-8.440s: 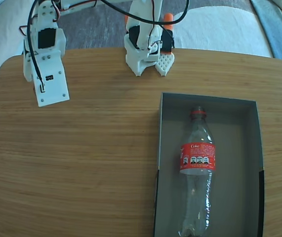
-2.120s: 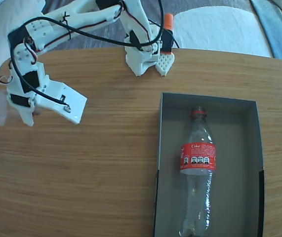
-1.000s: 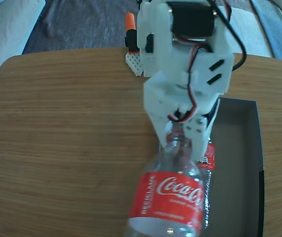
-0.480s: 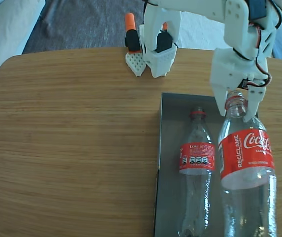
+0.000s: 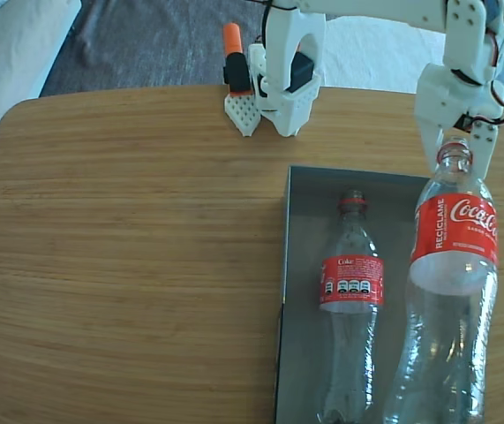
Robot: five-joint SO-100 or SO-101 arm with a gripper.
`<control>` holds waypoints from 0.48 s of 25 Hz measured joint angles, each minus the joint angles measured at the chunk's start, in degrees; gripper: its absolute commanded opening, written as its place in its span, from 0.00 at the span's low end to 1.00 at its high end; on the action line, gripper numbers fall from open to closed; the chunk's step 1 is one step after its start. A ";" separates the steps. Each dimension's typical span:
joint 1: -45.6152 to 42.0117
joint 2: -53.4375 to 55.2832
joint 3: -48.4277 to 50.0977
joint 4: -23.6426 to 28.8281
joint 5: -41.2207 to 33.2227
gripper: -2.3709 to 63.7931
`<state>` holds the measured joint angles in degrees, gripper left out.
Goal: Grasp the bottles and put them in the box.
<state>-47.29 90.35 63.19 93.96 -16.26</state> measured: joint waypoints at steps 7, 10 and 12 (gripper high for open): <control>-3.96 -5.45 4.48 -7.29 -0.44 0.03; -4.66 -8.96 4.66 -10.28 -0.70 0.03; -4.83 -10.63 4.66 -11.16 -1.23 0.03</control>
<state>-52.12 79.72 67.85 82.79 -17.49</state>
